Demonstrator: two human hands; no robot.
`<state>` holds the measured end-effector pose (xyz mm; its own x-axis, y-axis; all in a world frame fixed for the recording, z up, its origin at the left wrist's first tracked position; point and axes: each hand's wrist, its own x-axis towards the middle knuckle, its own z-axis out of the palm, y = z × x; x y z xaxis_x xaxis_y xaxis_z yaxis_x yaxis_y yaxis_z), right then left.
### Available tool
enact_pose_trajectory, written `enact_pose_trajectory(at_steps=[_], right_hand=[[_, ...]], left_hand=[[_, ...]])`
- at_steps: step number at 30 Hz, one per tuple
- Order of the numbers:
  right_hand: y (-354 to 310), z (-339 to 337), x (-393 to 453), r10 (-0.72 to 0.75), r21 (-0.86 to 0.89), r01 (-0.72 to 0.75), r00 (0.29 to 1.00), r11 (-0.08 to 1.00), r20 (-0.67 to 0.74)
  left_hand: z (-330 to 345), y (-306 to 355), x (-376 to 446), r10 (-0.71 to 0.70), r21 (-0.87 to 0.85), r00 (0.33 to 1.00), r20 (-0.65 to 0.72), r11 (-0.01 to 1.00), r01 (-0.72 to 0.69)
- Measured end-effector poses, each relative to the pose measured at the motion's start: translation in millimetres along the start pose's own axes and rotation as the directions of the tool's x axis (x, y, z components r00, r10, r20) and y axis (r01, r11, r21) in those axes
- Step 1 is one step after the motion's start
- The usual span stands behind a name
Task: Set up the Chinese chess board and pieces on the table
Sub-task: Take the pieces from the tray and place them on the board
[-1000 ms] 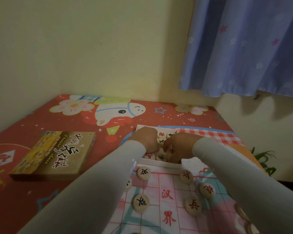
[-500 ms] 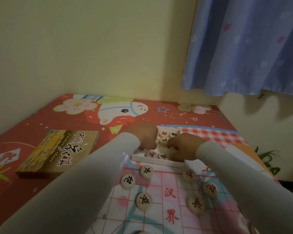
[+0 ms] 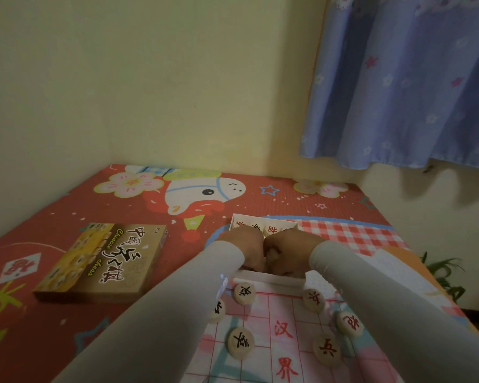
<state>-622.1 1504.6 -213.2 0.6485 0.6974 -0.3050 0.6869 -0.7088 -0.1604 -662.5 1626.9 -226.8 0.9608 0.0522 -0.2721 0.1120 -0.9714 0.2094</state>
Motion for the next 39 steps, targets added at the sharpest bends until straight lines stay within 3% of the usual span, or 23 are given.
enact_pose_trajectory(at_steps=[3,7,11,15,24,28,29,30,31,33,34,39], right_hand=[[-1.0,2.5,5.3,0.031,-0.010,-0.032,0.999,0.999,-0.024],[7.3,9.0,6.3,0.037,0.032,-0.035,0.997,0.999,-0.065],[16.3,20.9,1.7,0.030,0.079,-0.016,0.984,0.997,-0.176],[13.7,33.4,-4.1,0.028,0.203,0.037,0.951,0.978,-0.308],[12.6,32.3,4.6,0.038,0.185,0.006,0.971,0.983,-0.234],[10.1,26.2,0.4,0.071,0.208,-0.026,0.975,0.978,-0.209],[9.7,21.8,-2.6,0.082,0.226,-0.032,0.973,0.974,-0.215],[8.7,16.1,-8.1,0.093,0.246,-0.035,0.969,0.969,-0.228],[7.7,10.0,-13.0,0.108,0.271,-0.041,0.965,0.962,-0.238],[4.5,-3.9,-26.8,0.140,0.336,-0.048,0.956,0.941,-0.256],[2.5,-10.4,-34.4,0.146,0.359,-0.044,0.953,0.932,-0.264],[-15.5,-27.3,-71.6,0.116,0.441,-0.018,0.974,0.897,-0.196]], left_hand=[[5.4,0.2,4.9,0.018,0.018,0.998,-0.053,1.000,-0.017],[3.3,-7.7,1.2,0.025,-0.091,0.995,-0.095,0.995,-0.034],[14.1,-26.1,-2.8,-0.022,-0.216,0.979,-0.201,0.976,-0.022],[32.1,-26.9,-6.8,0.030,-0.266,0.955,-0.294,0.957,-0.112],[38.7,-19.5,-3.2,0.032,-0.267,0.932,-0.362,0.954,-0.136],[31.7,-20.9,-4.3,-0.053,-0.385,0.938,-0.342,0.919,-0.088],[27.5,-22.3,-4.0,-0.113,-0.539,0.944,-0.309,0.839,-0.076],[21.2,-21.1,-6.7,-0.169,-0.747,0.953,-0.252,0.660,-0.081],[14.2,-19.5,-11.1,-0.213,-0.911,0.959,-0.189,0.402,-0.091],[1.5,-16.5,-22.3,-0.227,-0.991,0.971,-0.071,-0.091,-0.094],[-2.0,-17.0,-28.4,-0.219,-0.969,0.975,-0.042,-0.230,-0.093],[5.1,-21.9,-48.9,-0.057,-0.825,0.996,0.069,-0.565,0.025]])
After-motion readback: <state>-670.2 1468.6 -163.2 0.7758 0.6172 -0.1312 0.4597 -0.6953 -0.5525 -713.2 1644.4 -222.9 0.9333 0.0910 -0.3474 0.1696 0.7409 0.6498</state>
